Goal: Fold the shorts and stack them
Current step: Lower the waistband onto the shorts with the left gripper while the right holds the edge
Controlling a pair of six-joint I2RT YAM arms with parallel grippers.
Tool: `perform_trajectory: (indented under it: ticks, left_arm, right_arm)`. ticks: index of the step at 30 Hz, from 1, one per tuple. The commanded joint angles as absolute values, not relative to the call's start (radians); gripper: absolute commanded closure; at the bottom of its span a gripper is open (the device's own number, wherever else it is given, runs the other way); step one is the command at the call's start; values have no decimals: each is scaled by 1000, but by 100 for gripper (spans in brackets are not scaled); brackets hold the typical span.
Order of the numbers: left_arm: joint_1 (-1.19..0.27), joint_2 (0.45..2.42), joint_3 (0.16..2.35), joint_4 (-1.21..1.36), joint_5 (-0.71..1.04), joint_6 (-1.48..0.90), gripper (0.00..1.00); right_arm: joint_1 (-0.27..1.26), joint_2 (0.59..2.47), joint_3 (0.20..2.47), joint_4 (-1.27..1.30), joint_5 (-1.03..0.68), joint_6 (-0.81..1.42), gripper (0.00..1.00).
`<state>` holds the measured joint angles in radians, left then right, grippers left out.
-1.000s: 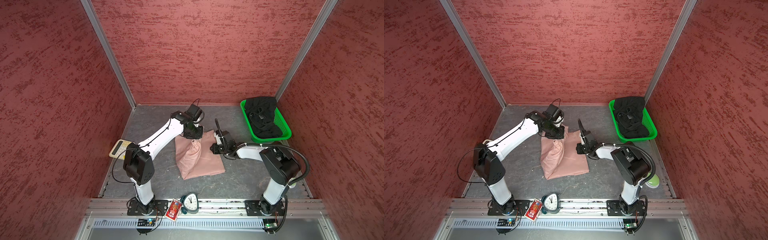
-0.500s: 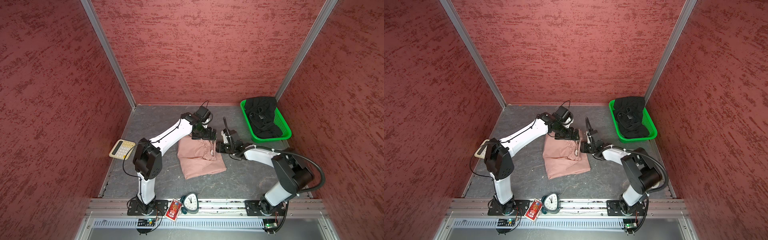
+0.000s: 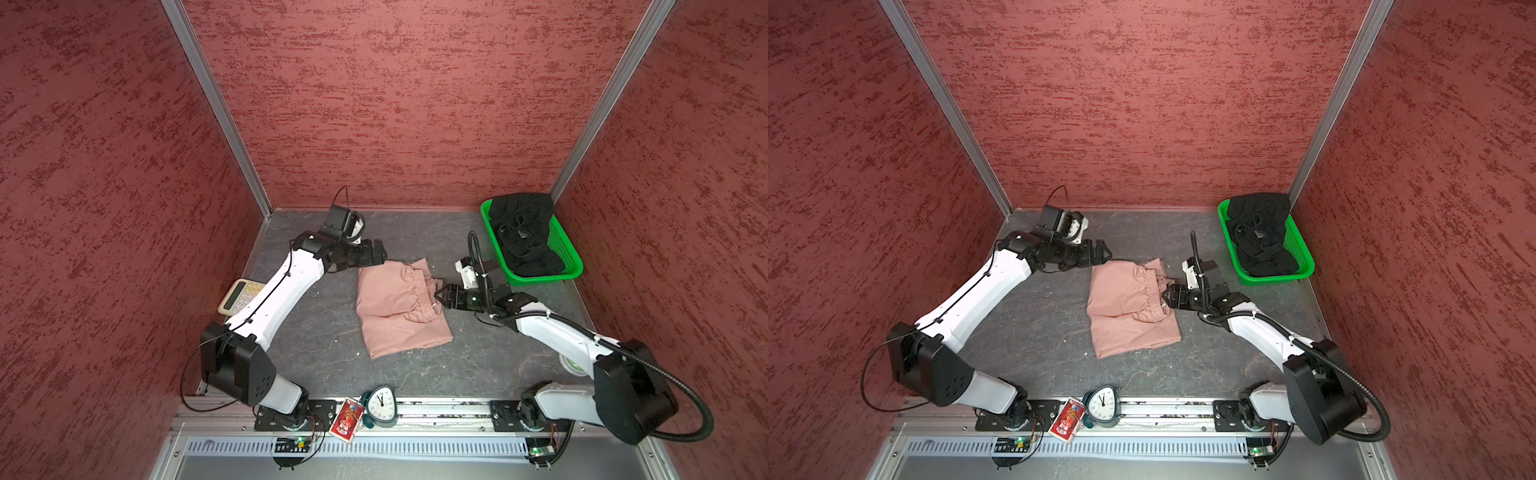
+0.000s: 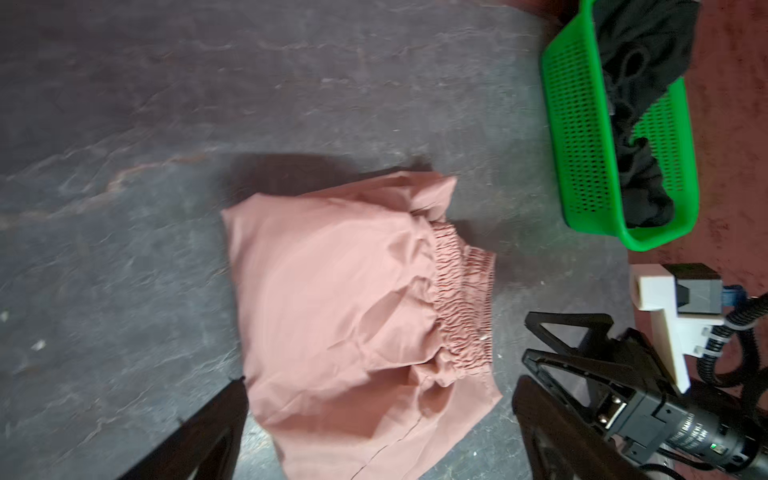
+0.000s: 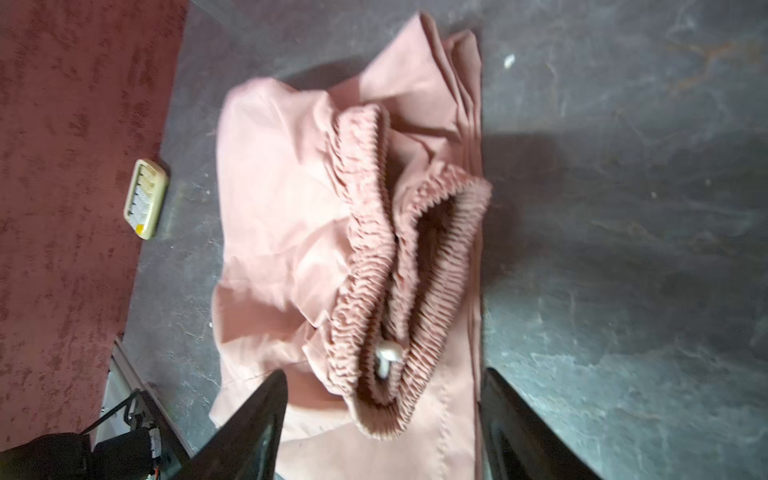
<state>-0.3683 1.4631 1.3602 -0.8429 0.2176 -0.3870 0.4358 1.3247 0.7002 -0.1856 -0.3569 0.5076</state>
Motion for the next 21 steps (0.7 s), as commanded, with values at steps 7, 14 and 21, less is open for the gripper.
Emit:
perform_trajectory:
  ticks: [7,14,21]
  left_arm:
    - [-311,1401,1182,-788,249,-410,1]
    - [-301,1390,1118,-770,244,-416,1]
    - [-288,1385,1074,-765,237,-416,1]
  right_arm:
    - [472,1435,711,-99,-442,525,13]
    - [512,1559,814,-108,-398,505,13]
    - [547,1624,892,-186,-310,508,22]
